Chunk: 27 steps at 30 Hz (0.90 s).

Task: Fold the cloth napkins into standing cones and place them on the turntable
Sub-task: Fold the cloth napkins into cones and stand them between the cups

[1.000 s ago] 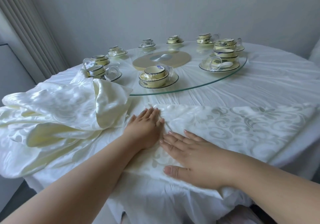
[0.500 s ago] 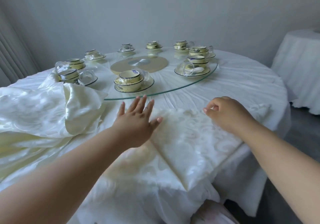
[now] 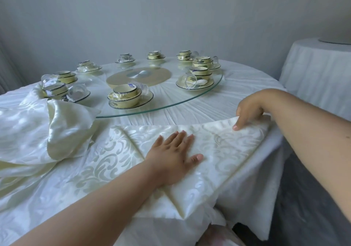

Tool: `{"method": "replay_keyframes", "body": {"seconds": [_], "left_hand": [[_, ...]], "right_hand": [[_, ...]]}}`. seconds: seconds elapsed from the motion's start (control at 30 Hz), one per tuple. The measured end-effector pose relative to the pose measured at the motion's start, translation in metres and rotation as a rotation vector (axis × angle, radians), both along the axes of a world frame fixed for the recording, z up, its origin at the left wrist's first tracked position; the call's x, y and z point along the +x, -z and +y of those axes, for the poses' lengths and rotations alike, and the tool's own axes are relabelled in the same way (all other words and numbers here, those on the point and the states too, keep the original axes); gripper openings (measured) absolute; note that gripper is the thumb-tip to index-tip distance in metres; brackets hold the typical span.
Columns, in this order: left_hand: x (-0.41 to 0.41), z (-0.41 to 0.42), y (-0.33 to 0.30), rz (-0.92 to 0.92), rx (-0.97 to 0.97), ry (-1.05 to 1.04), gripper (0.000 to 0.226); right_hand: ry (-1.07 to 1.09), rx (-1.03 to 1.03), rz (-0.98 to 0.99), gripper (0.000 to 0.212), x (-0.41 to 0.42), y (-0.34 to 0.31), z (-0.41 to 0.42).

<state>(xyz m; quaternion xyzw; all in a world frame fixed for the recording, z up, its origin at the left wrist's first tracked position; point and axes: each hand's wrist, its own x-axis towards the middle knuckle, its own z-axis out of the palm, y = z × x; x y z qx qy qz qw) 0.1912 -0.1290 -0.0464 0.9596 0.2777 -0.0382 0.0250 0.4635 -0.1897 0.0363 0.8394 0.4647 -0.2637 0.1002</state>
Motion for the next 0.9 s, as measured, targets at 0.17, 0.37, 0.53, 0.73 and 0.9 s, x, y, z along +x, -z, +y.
{"method": "replay_keyframes", "body": {"seconds": [0.17,0.37,0.53,0.73,0.9], "left_hand": [[0.001,0.003,0.003,-0.020,0.004,0.014,0.074],[-0.001,0.003,-0.003,-0.100,-0.079,0.010,0.063],[-0.029,0.026,-0.044,-0.711,-0.314,-0.291,0.027],[-0.098,0.073,-0.039,-0.343,-0.078,-0.489,0.027],[-0.111,0.075,-0.029,-0.346,-0.035,-0.348,0.054]], "right_hand": [[-0.009,0.168,0.646,0.052,0.002,-0.023,-0.014],[0.054,0.527,1.115,0.025,-0.029,-0.020,0.009],[0.201,0.507,1.442,0.046,-0.066,-0.002,0.040],[-0.163,0.481,0.736,0.016,-0.116,0.016,0.082],[-0.342,0.551,0.230,0.021,-0.153,0.024,0.110]]}}
